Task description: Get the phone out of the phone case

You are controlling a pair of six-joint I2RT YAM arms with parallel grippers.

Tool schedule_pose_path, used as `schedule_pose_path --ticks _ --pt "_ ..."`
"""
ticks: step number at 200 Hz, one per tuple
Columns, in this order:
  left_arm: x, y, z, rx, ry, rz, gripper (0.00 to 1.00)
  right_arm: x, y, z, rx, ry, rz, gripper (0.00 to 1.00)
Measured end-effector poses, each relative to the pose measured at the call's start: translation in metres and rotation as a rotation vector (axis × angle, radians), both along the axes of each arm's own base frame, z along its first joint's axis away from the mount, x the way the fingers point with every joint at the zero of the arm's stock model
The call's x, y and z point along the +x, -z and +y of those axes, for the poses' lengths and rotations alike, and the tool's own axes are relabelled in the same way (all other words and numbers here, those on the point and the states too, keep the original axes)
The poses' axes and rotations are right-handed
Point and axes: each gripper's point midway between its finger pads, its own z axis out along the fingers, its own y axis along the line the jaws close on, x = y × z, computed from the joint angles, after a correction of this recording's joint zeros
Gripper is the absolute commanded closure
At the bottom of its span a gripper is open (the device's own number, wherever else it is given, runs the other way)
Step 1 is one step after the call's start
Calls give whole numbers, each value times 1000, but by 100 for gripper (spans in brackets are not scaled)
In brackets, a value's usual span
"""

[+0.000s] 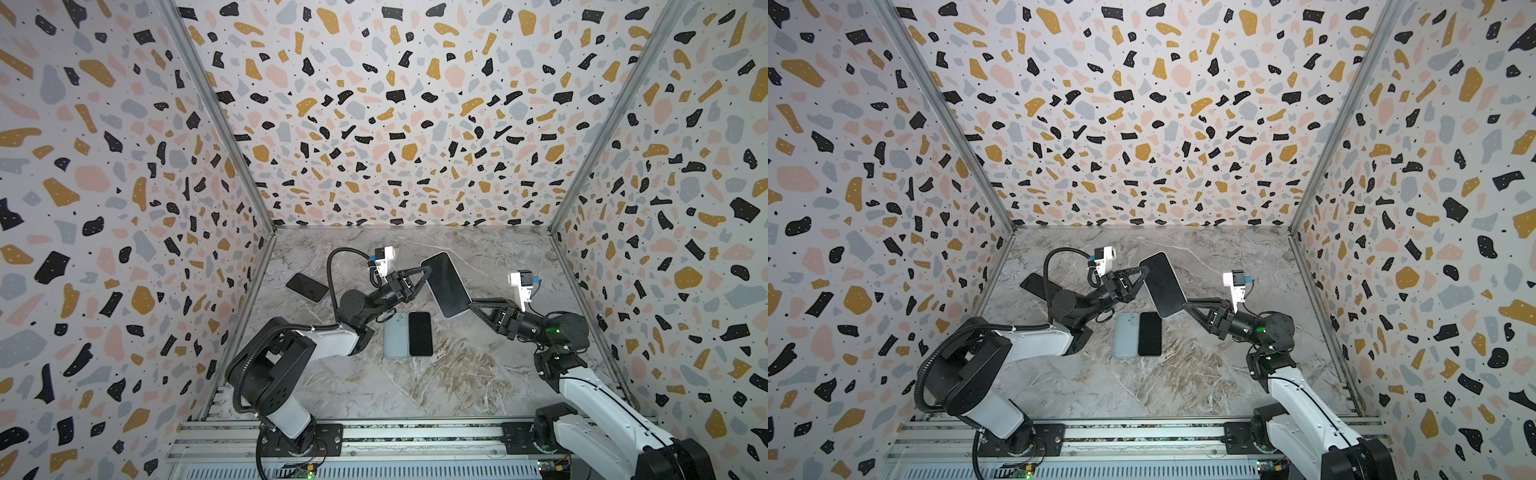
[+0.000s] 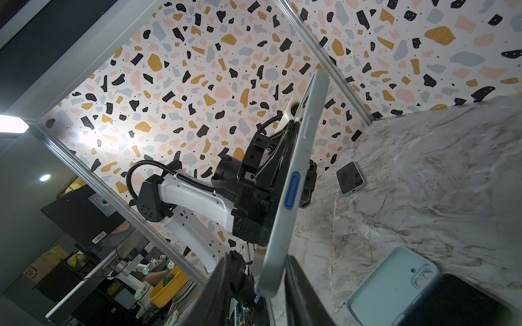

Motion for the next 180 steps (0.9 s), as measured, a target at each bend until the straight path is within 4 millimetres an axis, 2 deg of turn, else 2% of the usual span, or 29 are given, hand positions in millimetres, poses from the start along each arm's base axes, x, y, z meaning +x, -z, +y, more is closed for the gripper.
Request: schedule_pose_path --ticks 123,156,180 --pt "-2 -3 0 -7 1 -16 100 1 9 -1 19 -2 42 89" --pt "-1 -3 -2 -15 6 -7 100 0 9 0 28 -12 31 90" --pt "-1 -11 -5 -31 15 -11 100 0 6 1 35 -27 3 92"
